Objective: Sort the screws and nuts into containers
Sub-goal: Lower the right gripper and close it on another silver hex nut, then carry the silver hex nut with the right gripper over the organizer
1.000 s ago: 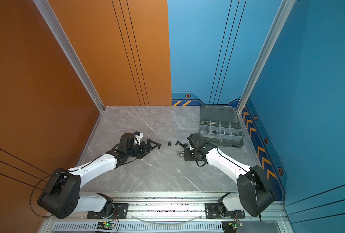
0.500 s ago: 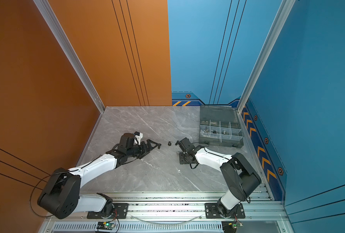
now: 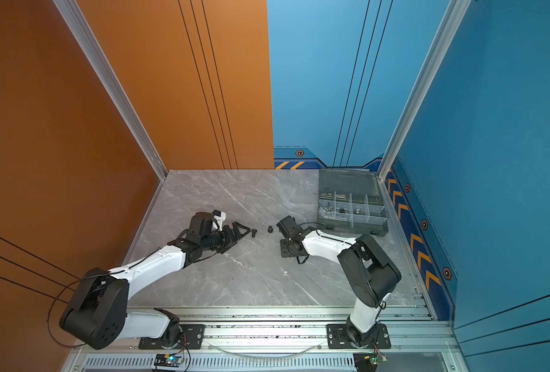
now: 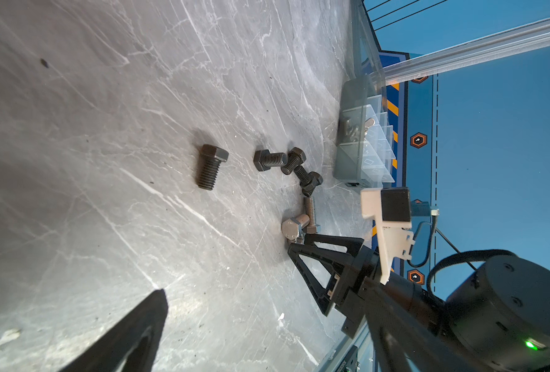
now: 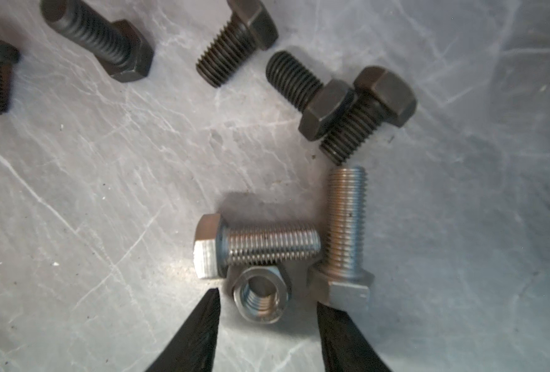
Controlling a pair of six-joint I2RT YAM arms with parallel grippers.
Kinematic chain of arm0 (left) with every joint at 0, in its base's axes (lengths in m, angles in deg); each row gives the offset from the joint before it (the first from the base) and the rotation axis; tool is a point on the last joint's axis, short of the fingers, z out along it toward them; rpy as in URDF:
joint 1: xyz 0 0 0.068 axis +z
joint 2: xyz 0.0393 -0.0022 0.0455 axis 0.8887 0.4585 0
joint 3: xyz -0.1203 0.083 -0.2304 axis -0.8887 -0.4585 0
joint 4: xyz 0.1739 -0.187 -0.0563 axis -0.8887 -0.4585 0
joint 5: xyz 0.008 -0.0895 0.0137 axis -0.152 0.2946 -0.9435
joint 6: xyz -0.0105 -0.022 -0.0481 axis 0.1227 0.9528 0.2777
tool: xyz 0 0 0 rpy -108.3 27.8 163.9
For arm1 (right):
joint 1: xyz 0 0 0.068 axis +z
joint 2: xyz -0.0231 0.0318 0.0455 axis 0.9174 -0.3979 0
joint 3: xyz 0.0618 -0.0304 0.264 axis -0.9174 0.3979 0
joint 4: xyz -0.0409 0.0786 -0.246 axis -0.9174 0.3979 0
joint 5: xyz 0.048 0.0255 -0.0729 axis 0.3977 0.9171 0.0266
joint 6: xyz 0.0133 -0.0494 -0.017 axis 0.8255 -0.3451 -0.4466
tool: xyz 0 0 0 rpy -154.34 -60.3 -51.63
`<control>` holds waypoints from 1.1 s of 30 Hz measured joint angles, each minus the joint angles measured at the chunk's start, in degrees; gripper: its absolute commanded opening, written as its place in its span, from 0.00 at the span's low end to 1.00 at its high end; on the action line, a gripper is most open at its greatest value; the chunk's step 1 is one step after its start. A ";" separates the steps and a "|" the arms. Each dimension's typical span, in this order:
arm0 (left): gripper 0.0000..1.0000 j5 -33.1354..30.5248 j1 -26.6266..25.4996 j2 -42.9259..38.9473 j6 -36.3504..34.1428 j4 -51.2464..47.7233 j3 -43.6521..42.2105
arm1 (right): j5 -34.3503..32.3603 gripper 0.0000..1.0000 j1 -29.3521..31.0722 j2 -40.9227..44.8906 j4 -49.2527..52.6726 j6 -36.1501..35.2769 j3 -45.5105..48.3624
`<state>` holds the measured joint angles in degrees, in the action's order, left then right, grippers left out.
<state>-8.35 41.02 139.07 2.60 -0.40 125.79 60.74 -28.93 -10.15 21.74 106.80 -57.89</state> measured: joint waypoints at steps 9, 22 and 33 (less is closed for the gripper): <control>0.98 0.00 0.37 -0.11 0.00 -0.07 -0.90 | -0.59 0.49 0.39 -1.36 0.02 -0.61 -1.38; 0.98 0.00 0.44 -0.22 0.00 -0.02 -0.92 | -5.27 0.36 3.65 -3.76 0.90 -0.63 -3.80; 0.98 0.00 0.44 -0.22 0.00 -0.02 -0.94 | -5.73 0.17 4.44 -3.76 1.01 -0.59 -3.82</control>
<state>-8.35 41.46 138.85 2.60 -0.42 124.85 55.02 -24.49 -13.91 22.74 106.21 -61.71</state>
